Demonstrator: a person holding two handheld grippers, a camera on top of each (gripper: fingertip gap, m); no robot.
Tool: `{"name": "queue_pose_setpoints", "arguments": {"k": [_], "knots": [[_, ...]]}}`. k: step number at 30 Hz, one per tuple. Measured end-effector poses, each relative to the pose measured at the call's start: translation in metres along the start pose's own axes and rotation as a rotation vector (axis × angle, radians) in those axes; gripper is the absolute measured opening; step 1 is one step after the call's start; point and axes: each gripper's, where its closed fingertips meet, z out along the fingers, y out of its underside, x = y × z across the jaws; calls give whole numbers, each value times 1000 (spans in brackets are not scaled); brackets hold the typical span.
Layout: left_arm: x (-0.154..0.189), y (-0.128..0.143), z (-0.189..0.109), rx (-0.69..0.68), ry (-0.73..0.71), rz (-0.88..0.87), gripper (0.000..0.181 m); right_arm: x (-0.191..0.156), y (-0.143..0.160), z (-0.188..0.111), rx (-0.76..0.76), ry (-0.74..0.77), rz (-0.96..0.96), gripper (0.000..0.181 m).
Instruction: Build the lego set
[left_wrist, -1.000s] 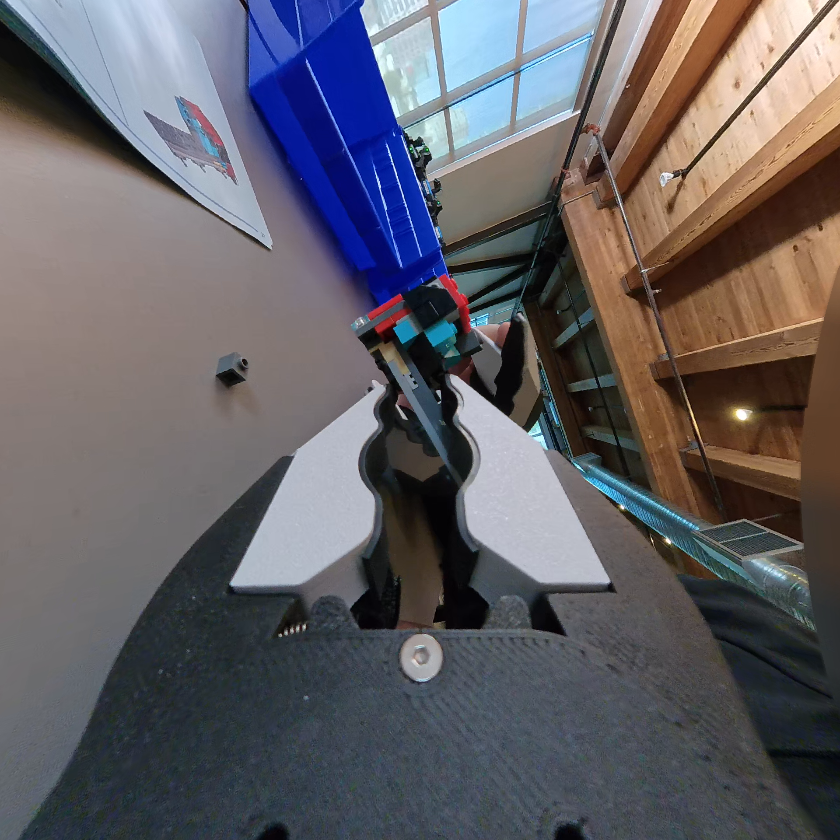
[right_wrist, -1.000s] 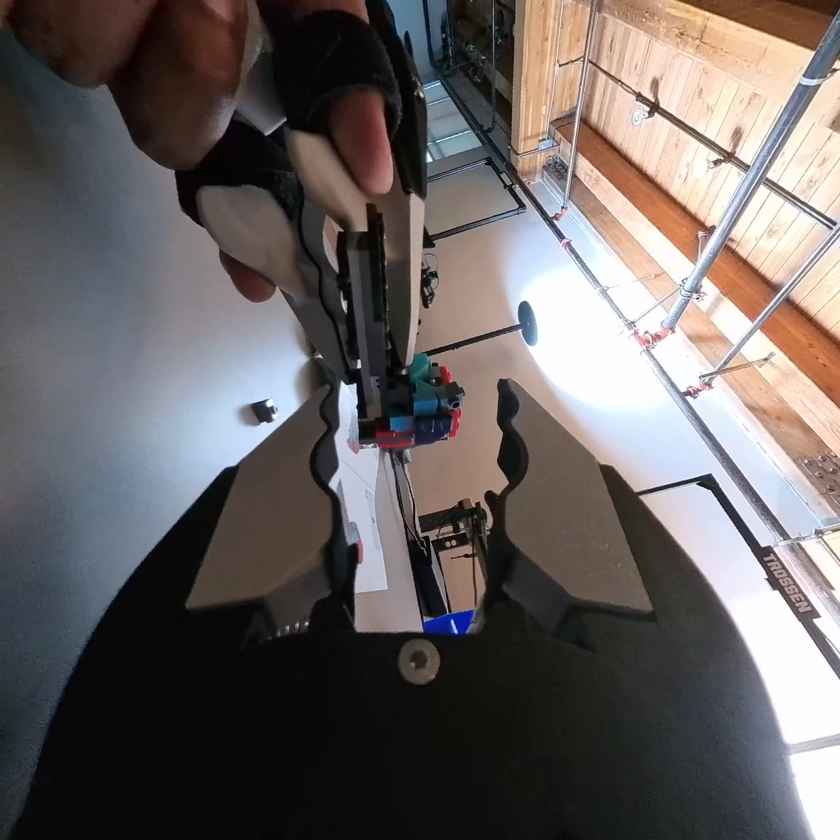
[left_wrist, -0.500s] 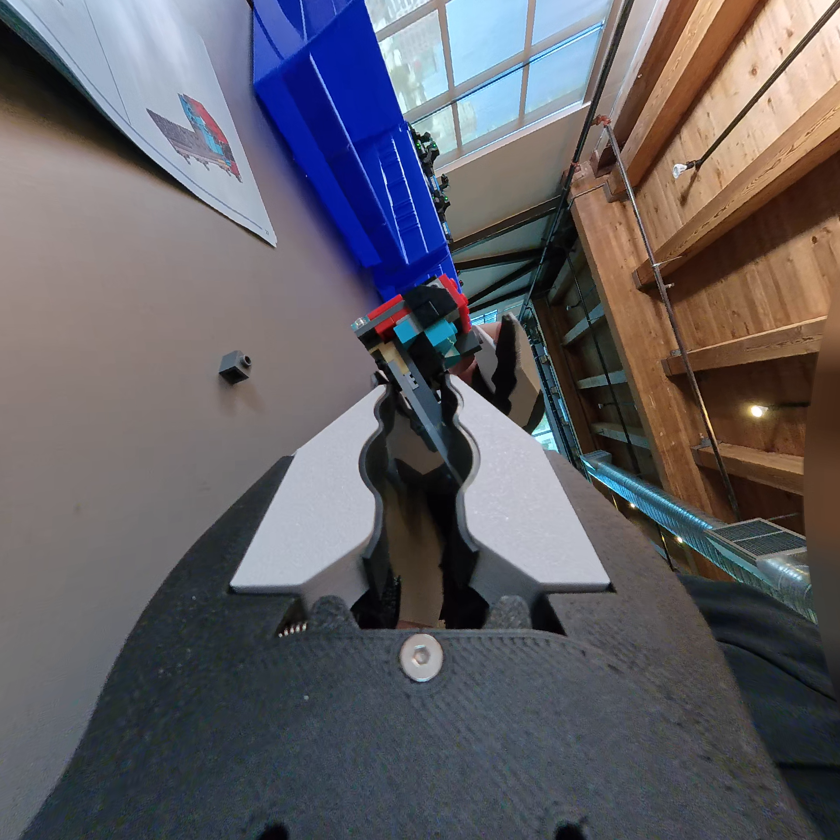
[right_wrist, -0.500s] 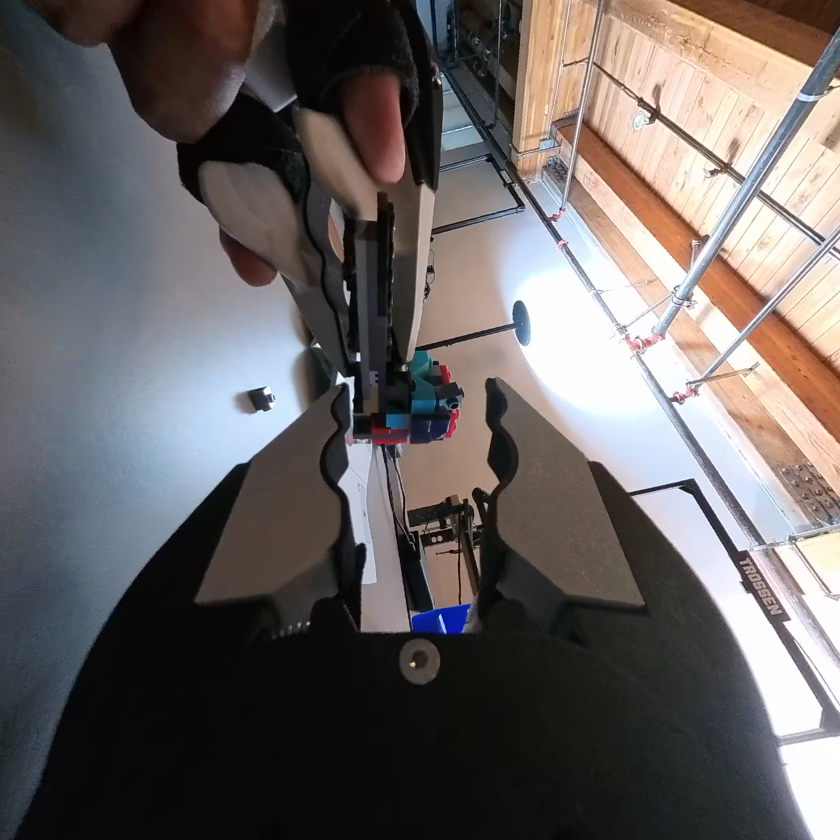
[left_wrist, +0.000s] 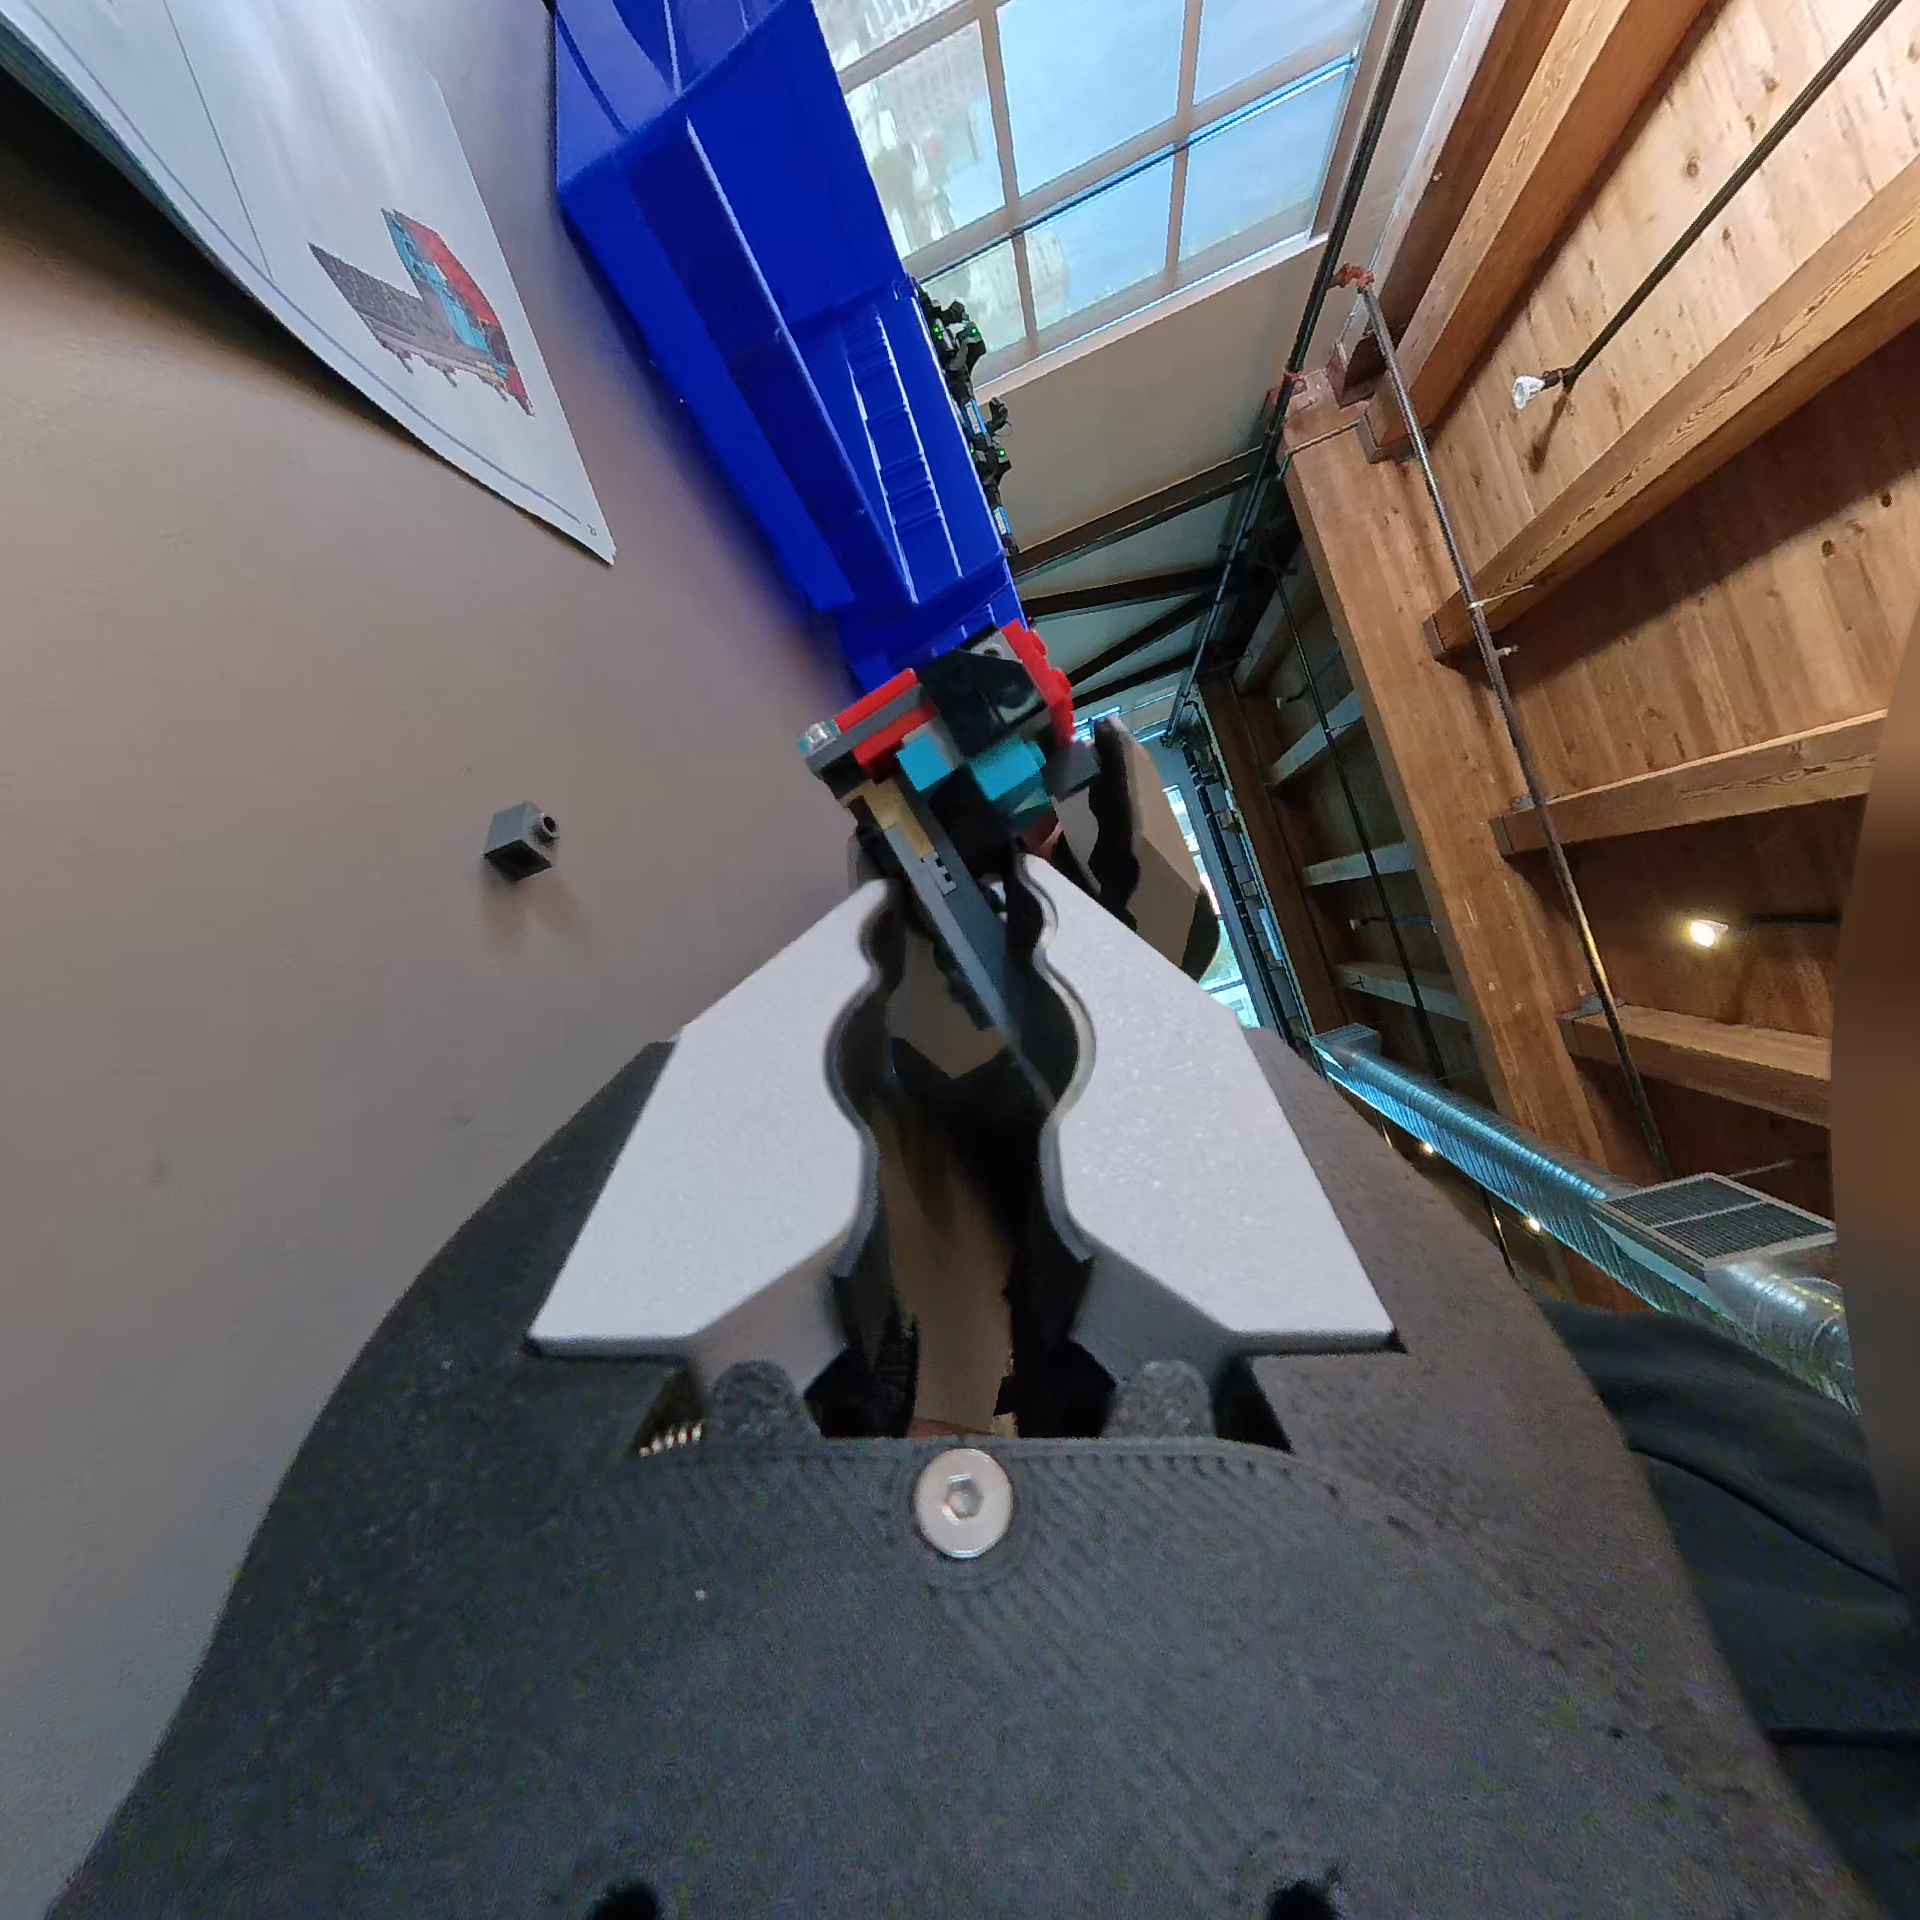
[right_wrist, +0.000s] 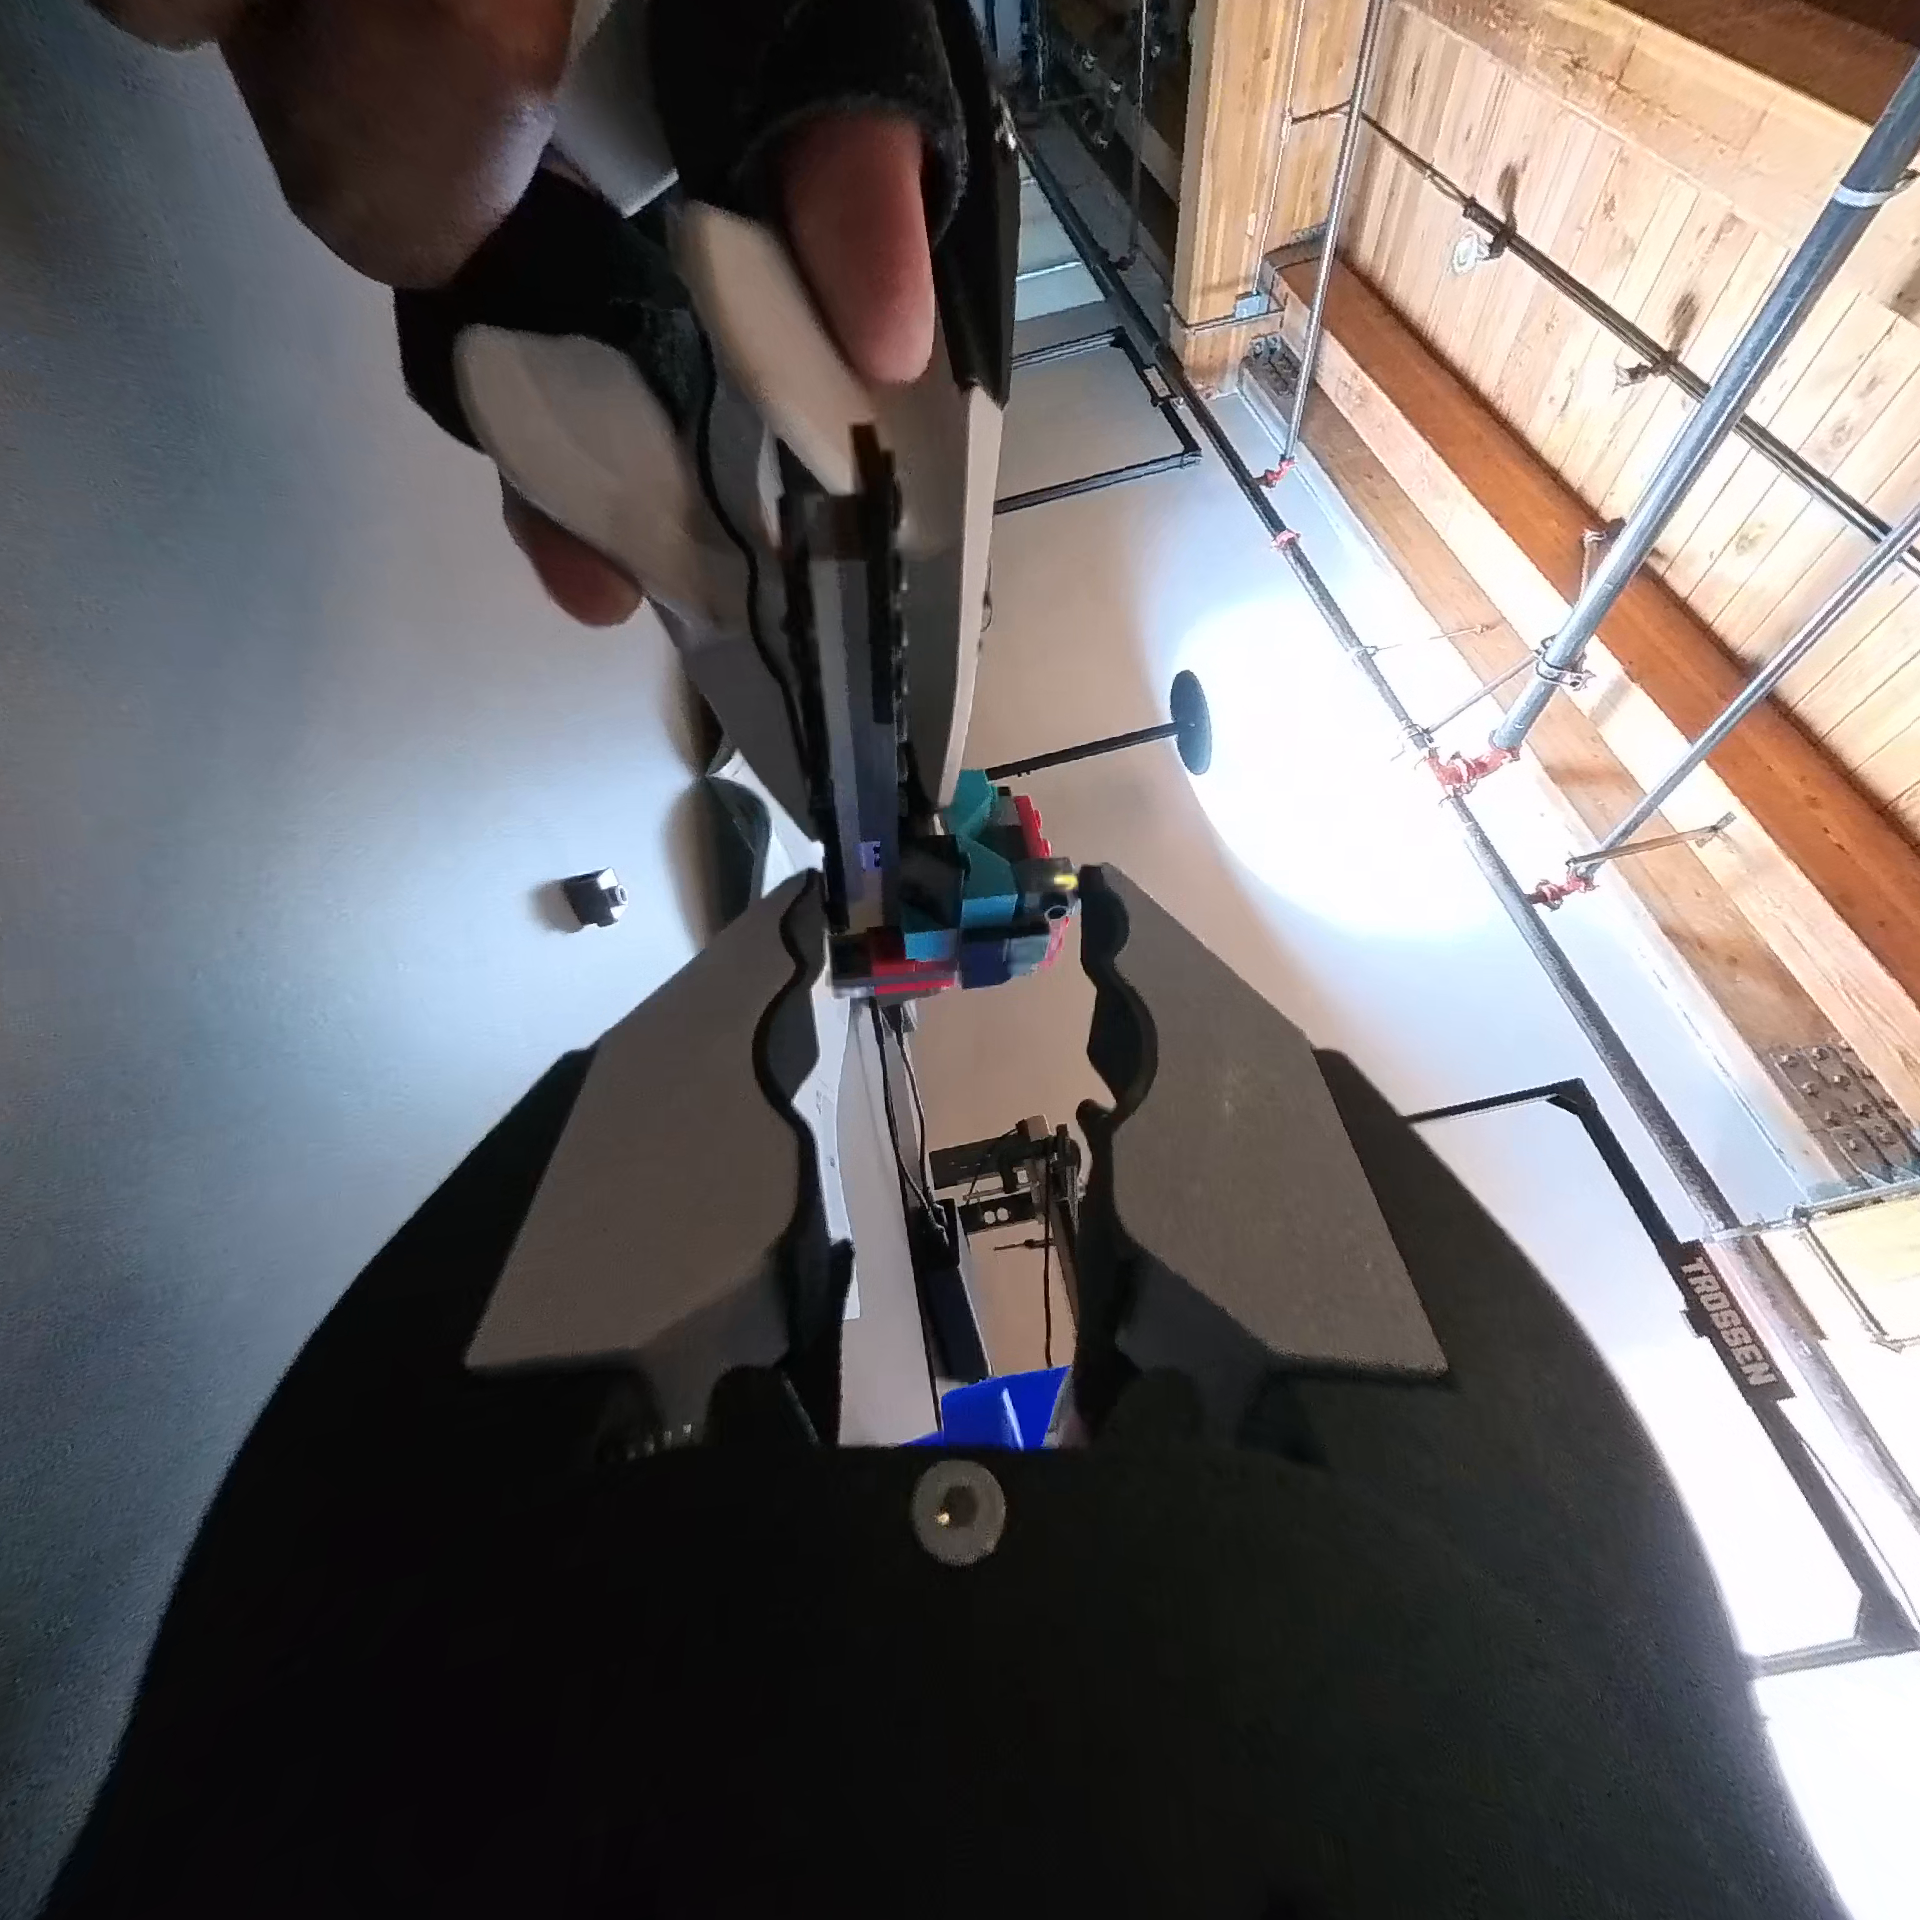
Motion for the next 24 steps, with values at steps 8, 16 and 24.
{"name": "queue_pose_setpoints", "arguments": {"k": [8,16,24], "knots": [[1,0,0,1,2,6,15,-1,0,0,-2,-4,2,50],[2,0,0,2,13,3,15,1,0,0,-9,6,-5,50],[3,0,0,1,13,10,15,1,1,0,-18,5,-4,50]]}}
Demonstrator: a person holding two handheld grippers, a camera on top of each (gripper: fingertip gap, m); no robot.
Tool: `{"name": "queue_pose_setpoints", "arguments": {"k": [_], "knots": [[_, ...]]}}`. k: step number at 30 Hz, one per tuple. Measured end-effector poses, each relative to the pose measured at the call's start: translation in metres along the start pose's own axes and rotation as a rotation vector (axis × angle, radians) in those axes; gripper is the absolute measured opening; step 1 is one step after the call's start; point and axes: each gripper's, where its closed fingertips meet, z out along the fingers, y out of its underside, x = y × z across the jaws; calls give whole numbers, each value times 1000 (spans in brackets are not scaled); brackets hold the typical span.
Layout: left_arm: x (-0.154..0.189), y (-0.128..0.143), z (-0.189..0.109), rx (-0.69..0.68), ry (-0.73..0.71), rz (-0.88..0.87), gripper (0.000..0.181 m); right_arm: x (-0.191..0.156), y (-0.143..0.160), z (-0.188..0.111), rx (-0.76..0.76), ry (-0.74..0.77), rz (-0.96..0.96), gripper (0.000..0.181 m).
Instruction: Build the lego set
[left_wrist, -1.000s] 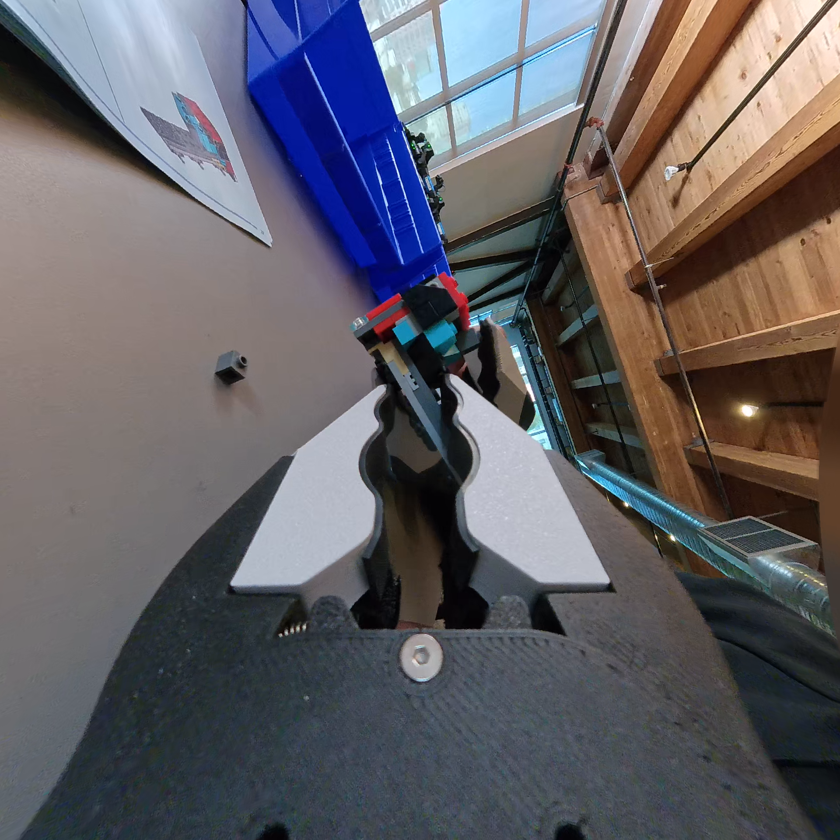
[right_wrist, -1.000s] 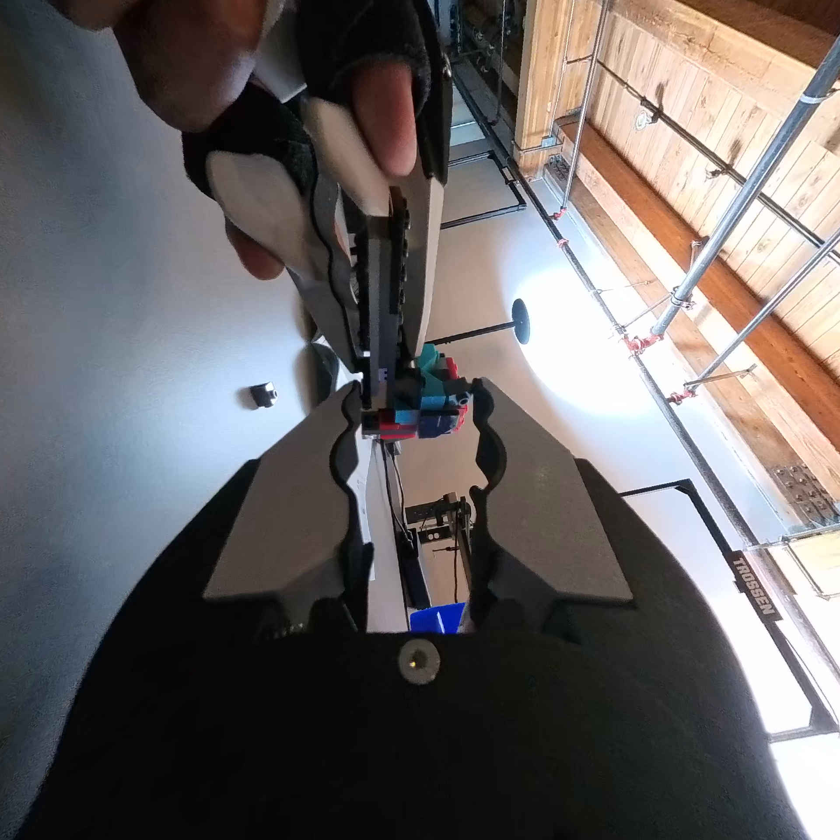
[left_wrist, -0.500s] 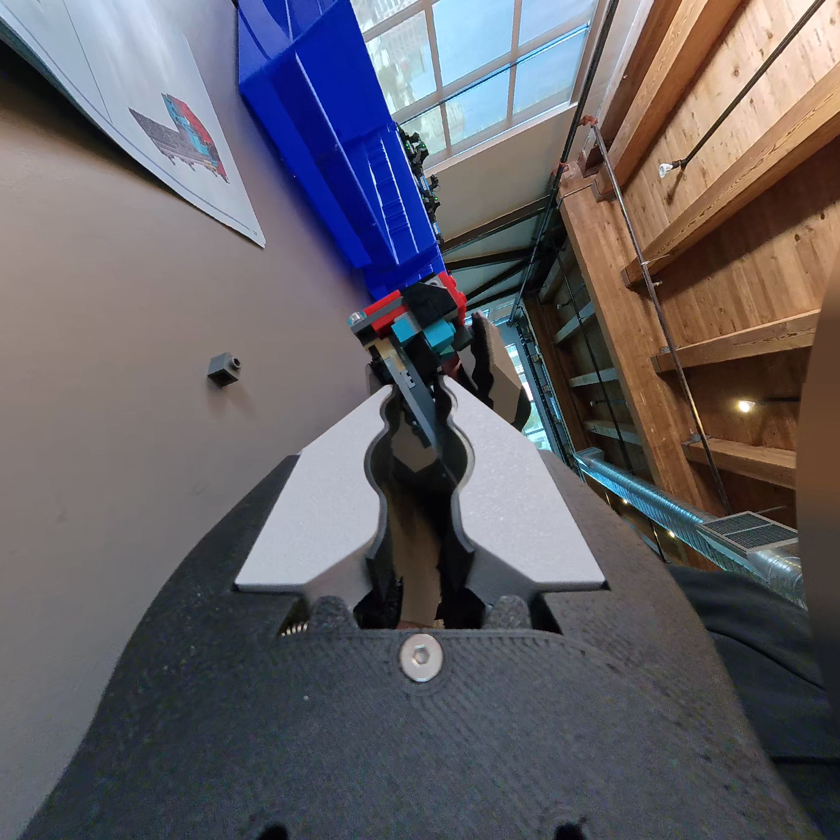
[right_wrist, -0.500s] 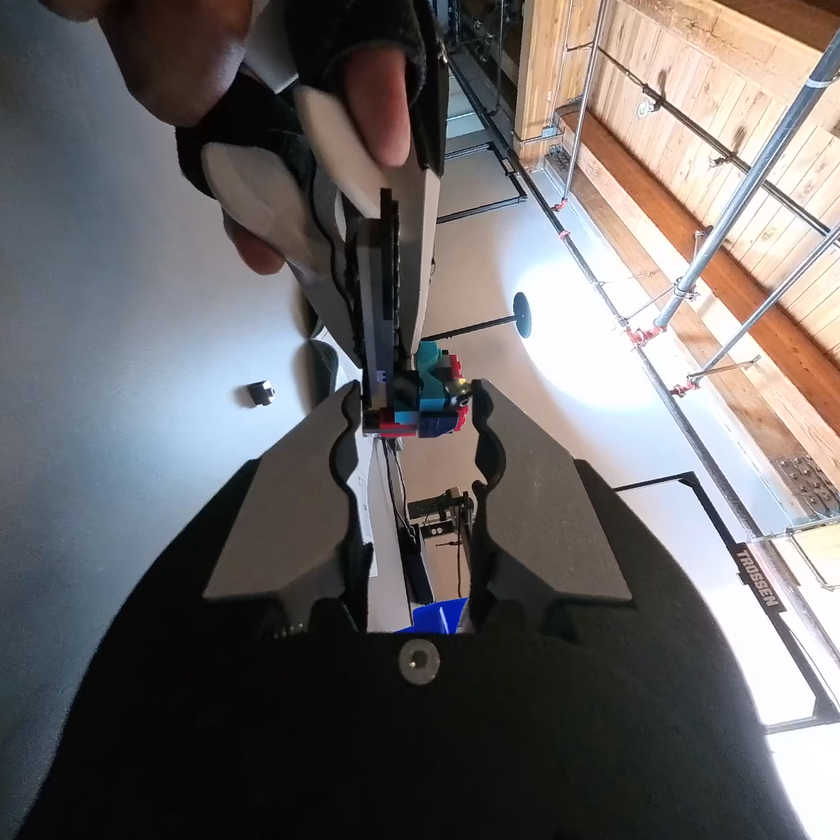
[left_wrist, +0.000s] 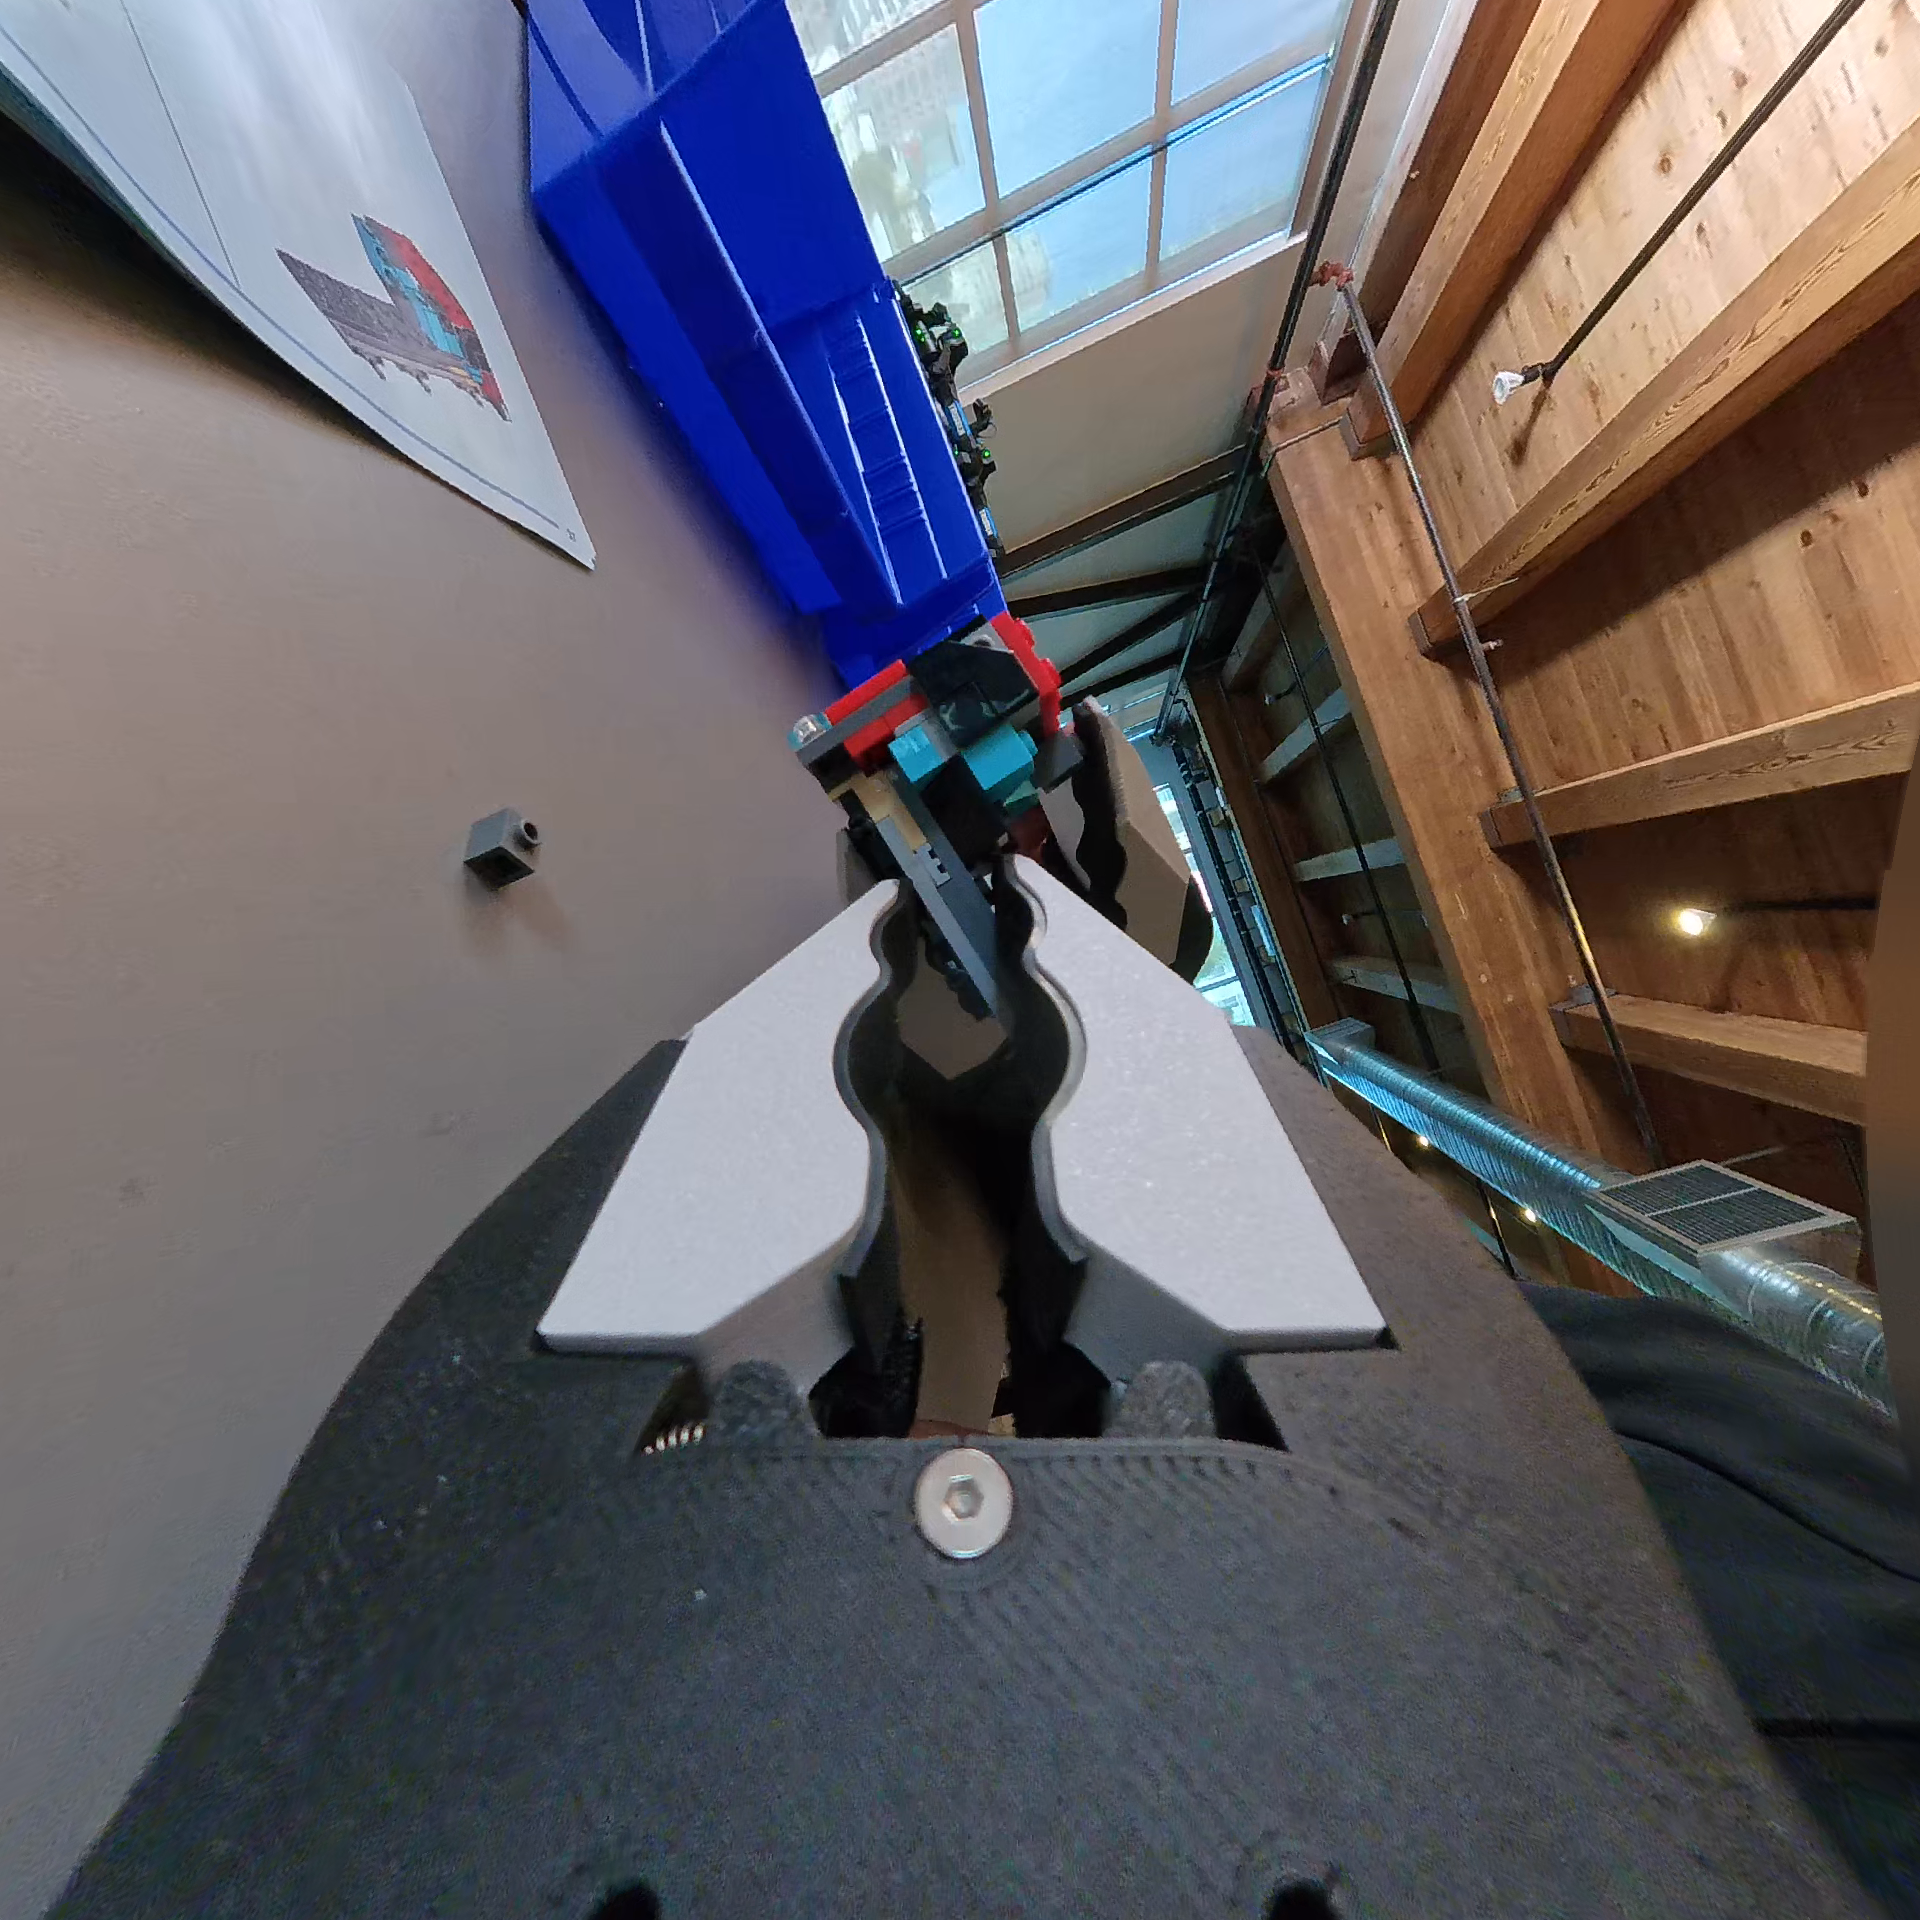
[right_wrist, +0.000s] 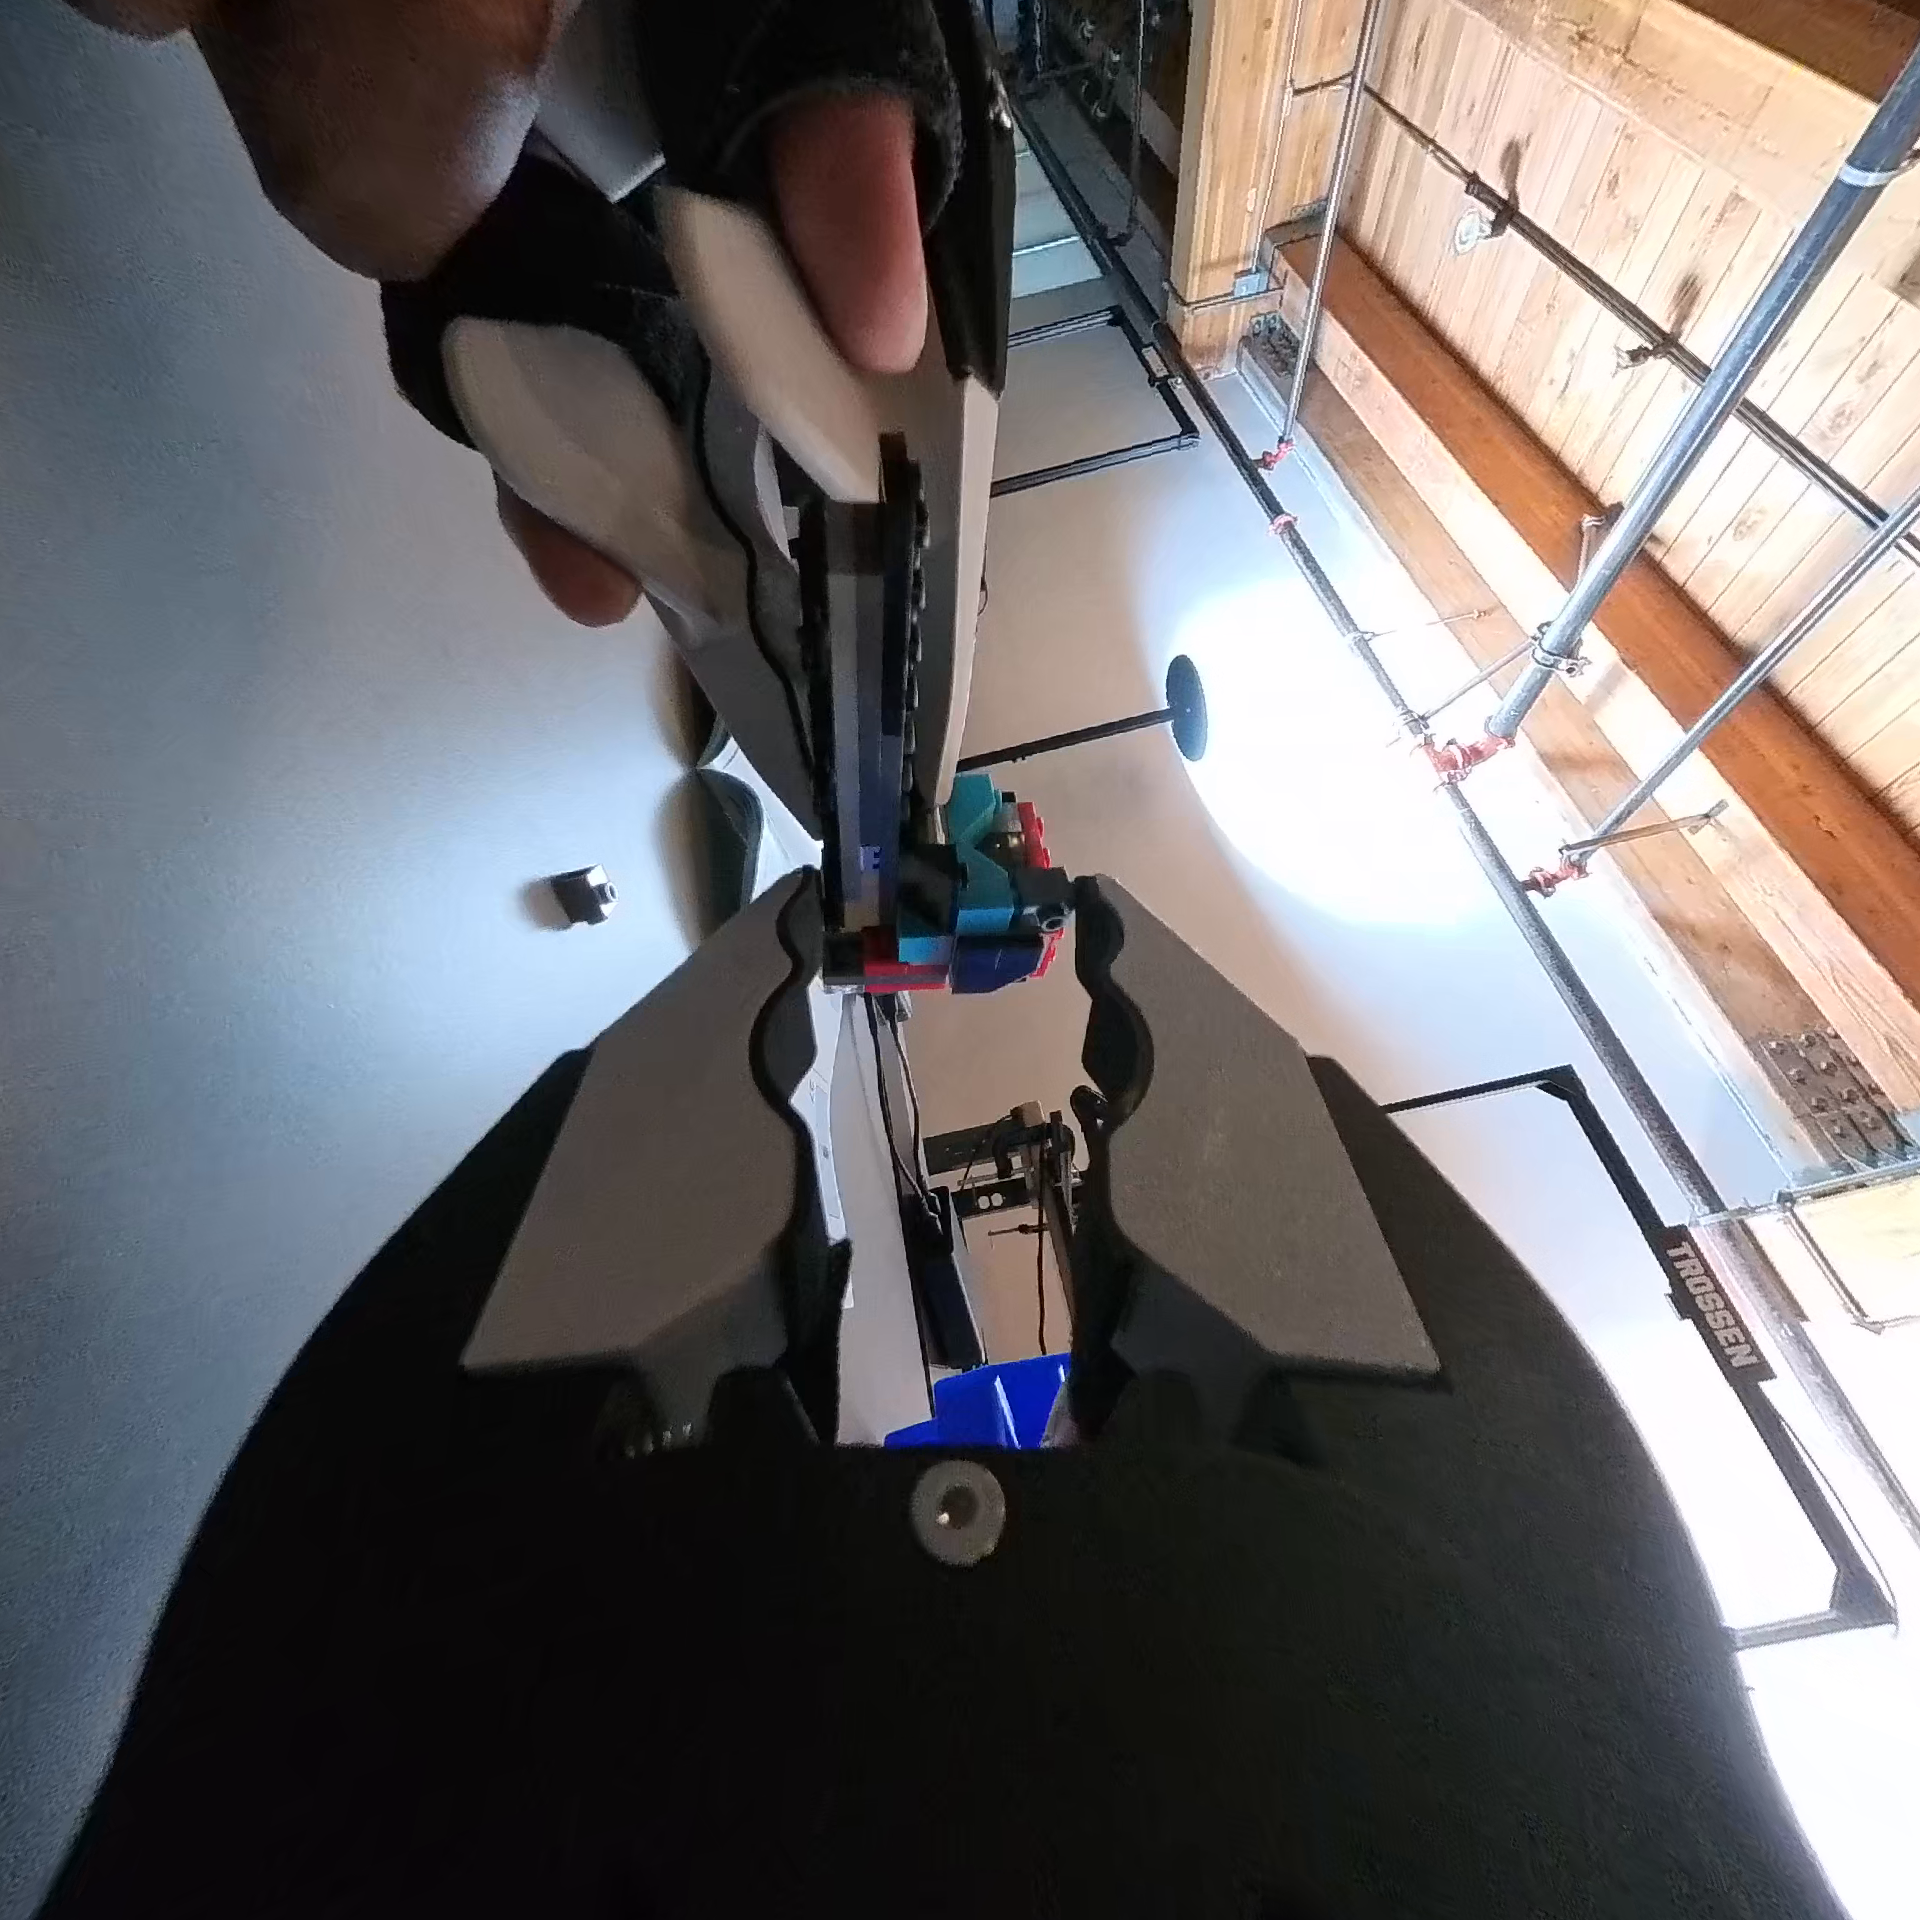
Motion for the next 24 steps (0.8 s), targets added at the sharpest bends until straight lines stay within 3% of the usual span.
{"name": "queue_pose_setpoints", "arguments": {"k": [24], "knots": [[3,-2,-2,6,30,-19,15,2,-1,2,-24,15,-56,48]]}}
